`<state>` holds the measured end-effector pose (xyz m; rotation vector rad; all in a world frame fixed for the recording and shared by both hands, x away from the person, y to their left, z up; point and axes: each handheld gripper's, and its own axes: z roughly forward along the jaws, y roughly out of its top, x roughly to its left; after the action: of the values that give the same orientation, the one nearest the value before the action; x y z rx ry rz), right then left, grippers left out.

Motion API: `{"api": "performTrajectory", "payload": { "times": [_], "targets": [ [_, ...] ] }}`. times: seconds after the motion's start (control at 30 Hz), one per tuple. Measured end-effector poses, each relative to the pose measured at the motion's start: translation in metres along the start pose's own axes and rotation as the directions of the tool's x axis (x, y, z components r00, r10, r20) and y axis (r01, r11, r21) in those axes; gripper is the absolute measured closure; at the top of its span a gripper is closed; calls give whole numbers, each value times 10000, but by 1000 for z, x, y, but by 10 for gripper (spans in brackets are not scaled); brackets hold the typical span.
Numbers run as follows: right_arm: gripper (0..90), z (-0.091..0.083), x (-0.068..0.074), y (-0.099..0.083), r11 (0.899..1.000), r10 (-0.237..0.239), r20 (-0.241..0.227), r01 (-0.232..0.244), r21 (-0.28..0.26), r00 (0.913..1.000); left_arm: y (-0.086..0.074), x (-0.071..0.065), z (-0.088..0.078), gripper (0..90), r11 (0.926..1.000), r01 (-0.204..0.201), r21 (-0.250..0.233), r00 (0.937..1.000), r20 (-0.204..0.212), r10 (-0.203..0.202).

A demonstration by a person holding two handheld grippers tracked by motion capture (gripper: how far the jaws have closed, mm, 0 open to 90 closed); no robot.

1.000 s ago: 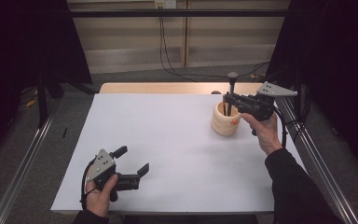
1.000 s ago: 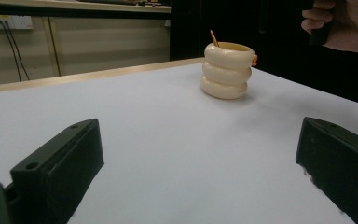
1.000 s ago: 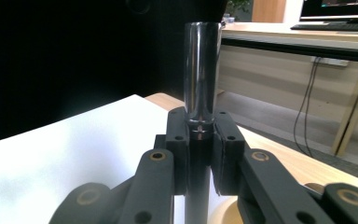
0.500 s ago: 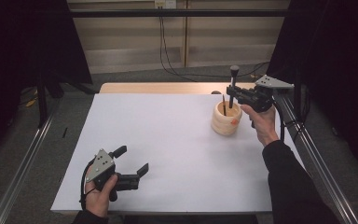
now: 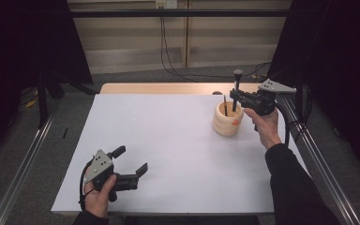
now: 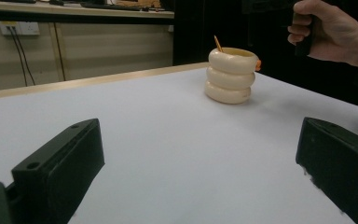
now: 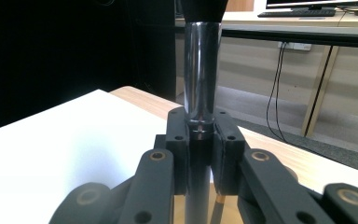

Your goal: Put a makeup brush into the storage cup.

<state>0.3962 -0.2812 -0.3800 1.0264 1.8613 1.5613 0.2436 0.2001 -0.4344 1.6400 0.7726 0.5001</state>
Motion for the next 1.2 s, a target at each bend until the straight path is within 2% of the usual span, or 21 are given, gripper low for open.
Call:
{"api": "performTrajectory", "payload": {
  "times": [0.1,0.47,1.2],
  "targets": [
    [792,1,-1,-4,9999,106,92,-106,-64,9999,0,3,-1,8,9998,147,-93,9998,-122,-149],
    [792,5,-7,-22,9987,502,141,-503,40,9986,-1,3,0,9,10000,68,40,9998,-196,-67],
    [791,7,-7,-47,9972,659,163,-664,333,9977,0,4,-2,8,10000,68,-73,9998,-183,-69]
  ]
}}
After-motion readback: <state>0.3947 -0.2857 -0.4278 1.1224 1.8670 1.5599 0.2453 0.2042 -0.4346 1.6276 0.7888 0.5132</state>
